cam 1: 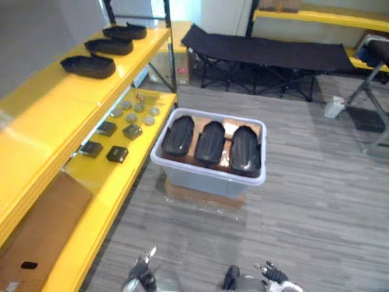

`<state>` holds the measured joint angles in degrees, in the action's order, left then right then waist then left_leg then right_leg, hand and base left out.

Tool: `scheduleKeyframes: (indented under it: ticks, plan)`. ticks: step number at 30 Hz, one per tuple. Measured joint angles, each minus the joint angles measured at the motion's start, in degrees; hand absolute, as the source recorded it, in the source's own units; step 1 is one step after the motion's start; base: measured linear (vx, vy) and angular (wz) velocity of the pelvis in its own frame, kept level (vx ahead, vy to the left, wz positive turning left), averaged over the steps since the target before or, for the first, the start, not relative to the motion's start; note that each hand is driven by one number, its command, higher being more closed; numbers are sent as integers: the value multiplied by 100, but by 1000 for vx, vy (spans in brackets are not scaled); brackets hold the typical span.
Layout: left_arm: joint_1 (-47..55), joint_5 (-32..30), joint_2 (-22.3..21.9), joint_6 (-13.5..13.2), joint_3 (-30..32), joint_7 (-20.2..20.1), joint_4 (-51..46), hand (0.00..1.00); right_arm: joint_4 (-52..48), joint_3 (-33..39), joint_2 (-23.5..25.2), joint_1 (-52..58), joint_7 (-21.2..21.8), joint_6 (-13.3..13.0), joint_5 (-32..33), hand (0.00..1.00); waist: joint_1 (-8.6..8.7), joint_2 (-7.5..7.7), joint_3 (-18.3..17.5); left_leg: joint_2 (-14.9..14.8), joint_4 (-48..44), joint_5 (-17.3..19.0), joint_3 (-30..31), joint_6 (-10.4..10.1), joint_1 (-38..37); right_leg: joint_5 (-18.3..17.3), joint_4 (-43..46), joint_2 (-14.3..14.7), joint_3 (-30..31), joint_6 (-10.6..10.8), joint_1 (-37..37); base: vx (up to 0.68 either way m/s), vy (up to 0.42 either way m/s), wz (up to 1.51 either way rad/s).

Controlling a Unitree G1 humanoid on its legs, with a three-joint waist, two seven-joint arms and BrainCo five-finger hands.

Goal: Walk over and take plastic housings, then place them on the shelf

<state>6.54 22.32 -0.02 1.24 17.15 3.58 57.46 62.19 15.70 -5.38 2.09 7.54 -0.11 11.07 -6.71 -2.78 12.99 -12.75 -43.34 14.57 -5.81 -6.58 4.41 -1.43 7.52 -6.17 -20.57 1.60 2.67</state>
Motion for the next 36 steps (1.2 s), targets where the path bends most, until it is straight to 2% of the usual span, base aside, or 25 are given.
scheduleKeyframes:
  ticks: [1,2,3,4,6,8,10,12,14,15,16,18,19,20,22,23,25,26,27,29,31,32,33,35,36]
  plan:
    - [88,-55,48,28,11,-5,25,0,-11,-2,-1,-15,-5,-13,-27,0,-30,-6,-1,102,486,-5,-124,4,5,13,-70,-7,55,39,60,296,50,-46]
    - [219,-134,21,41,4,-26,114,0,-43,-8,-43,-13,-21,-70,-112,0,-28,-103,-62,290,1662,-236,-161,23,72,19,-165,52,107,111,92,248,104,-48]
    - [291,-257,52,52,19,-47,296,0,-8,-19,-6,-14,-59,-115,-164,0,-95,-109,-94,340,2108,-306,-285,262,6,7,-204,80,226,196,108,258,93,-36]
    - [330,-269,84,48,9,-68,312,0,-10,-55,39,-2,-63,-117,-247,0,-106,-52,-157,435,2278,-342,-312,263,-63,73,-298,58,244,287,139,290,71,-14]
    - [345,-528,250,-64,25,-194,374,0,-13,-205,32,36,-111,-129,-562,0,-118,251,-262,675,2714,-463,-398,334,-152,198,-547,-95,201,317,153,307,63,4]
    - [166,-657,364,-295,-75,-218,366,0,-39,-245,-46,16,-89,-178,-717,0,-94,338,-237,781,2855,-486,-381,360,-202,198,-633,-160,155,318,209,224,72,14]
    - [-133,-640,432,-496,-303,-222,263,0,-70,-399,-156,4,117,-374,-839,0,-33,389,-208,855,2965,-496,-276,377,-274,198,-748,-192,29,318,362,169,43,30]
    - [-470,-640,541,-727,-540,-246,2,0,-97,-727,-202,-71,385,-701,-1075,0,-41,499,-142,865,3105,-575,-234,413,-280,196,-723,-189,-11,316,335,65,2,21]
    - [-867,-583,724,-929,-937,-220,-256,0,-176,-1389,-226,-307,642,-1273,-1362,0,10,599,82,862,3179,-632,-125,411,-221,62,-274,-259,-84,339,88,12,7,21]
    - [-1113,-454,770,-1016,-1234,-200,-307,0,-345,-1893,-223,-460,726,-1709,-1626,0,118,586,324,843,3171,-633,37,411,-219,-12,192,-308,-92,315,-43,-55,48,38]
    - [-1187,-415,779,-1024,-1398,-197,-340,0,-519,-2268,-235,-452,746,-1916,-1719,0,135,596,383,839,3171,-638,110,413,-179,-11,397,-343,-91,315,-113,-68,58,46]
    - [-1241,-243,797,-973,-1629,-124,-354,0,-1183,-3168,-227,-378,783,-2328,-1759,0,146,669,408,857,3131,-634,360,417,-60,-11,612,-411,-105,315,-172,-41,47,54]
    - [-1242,-230,813,-939,-1657,-89,-353,0,-1488,-3464,-212,-380,774,-2434,-1772,0,135,708,418,869,3081,-633,427,418,-16,-8,646,-425,-102,317,-185,7,48,67]
    - [-1225,-225,902,-842,-1739,36,-316,0,-2094,-3946,-182,-485,720,-2648,-1877,0,83,808,460,918,3031,-635,553,423,45,-7,630,-433,-96,319,-163,1,54,61]
    - [-1160,-257,1037,-675,-1738,197,-203,0,-3063,-4483,-28,-801,552,-2849,-1869,0,46,915,475,966,2869,-630,712,424,273,16,495,-378,-92,333,-153,-4,34,49]
    - [-1075,-266,1090,-597,-1728,281,-152,0,-3792,-4688,13,-1075,387,-2954,-1854,0,-45,970,500,980,2860,-630,749,427,325,57,373,-353,-95,304,-119,-6,14,31]
    - [-891,-316,1199,-531,-1631,307,7,0,-4780,-4653,-49,-1461,93,-2975,-1821,0,-85,985,492,1002,2830,-628,847,425,348,106,217,-315,-98,278,1,-6,21,28]
    - [-624,-321,1220,-433,-1514,298,7,0,-5472,-4282,-182,-1748,-298,-2956,-1577,0,-109,1006,478,1002,2851,-629,864,425,275,128,140,-292,-73,270,108,4,17,13]
    - [-493,-336,1234,-412,-1454,295,15,0,-5720,-4036,-247,-1836,-450,-2882,-1445,0,-115,1017,471,1005,2879,-630,852,425,218,130,107,-289,-53,268,159,0,0,0]
    - [-100,-537,1212,-398,-1275,241,17,0,-6094,-3043,-548,-2117,-966,-2467,-1019,0,-88,994,457,1041,2921,-632,830,425,45,129,-29,-294,49,271,361,0,4,-3]
    - [260,-564,1079,-401,-1185,158,-4,0,-5974,-1761,-1162,-2278,-1669,-1783,-684,0,-62,903,360,1075,2935,-649,827,416,-35,113,-116,-306,38,296,479,-13,0,2]
    - [319,-604,1058,-402,-1161,119,-3,0,-5873,-1505,-1304,-2280,-1825,-1627,-631,0,-48,855,350,1102,2942,-664,837,411,-44,87,-134,-329,22,332,510,-34,-3,17]
    - [384,-719,941,-418,-1153,35,-6,0,-5562,-903,-1605,-2129,-2242,-1281,-347,0,-21,816,252,1171,3006,-744,863,386,-40,28,-171,-388,1,415,547,-49,-7,17]
    - [386,-758,902,-444,-1160,-64,-34,0,-4984,-243,-1762,-2034,-2590,-1061,-66,0,12,707,223,1241,3236,-951,880,370,-57,-29,-212,-437,-24,452,528,-119,-30,21]
    - [403,-762,888,-484,-1169,-174,-67,0,-4561,92,-1788,-2034,-2782,-947,49,0,99,672,227,1277,3467,-1121,883,378,-67,-104,-224,-487,-84,519,521,-163,-50,21]
